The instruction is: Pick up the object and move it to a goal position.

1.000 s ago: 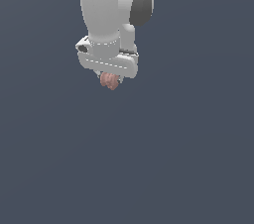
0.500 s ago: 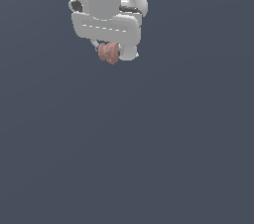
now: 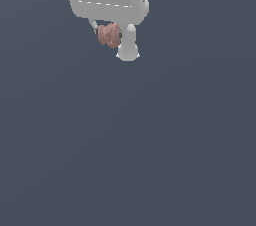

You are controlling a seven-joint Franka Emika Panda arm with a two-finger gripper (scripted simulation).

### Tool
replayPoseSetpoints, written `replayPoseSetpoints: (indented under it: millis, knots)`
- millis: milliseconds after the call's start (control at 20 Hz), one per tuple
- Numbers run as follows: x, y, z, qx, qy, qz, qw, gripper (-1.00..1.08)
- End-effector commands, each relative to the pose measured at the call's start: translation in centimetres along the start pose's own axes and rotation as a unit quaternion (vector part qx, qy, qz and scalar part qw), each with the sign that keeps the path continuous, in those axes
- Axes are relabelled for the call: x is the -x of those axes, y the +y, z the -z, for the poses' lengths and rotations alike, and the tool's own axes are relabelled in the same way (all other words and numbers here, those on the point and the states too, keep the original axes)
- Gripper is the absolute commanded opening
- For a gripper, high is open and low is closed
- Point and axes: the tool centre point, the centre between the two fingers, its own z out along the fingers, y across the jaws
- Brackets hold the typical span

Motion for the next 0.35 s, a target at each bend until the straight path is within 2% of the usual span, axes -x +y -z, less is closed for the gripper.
replayPoseSetpoints:
  millis: [0, 300]
  knots:
    - [0.14, 0.01, 0.56, 0.0, -0.001, 0.0, 1.0, -1.0]
    - [0.03, -0.02, 0.55, 0.0, -0.001, 0.0, 1.0, -1.0]
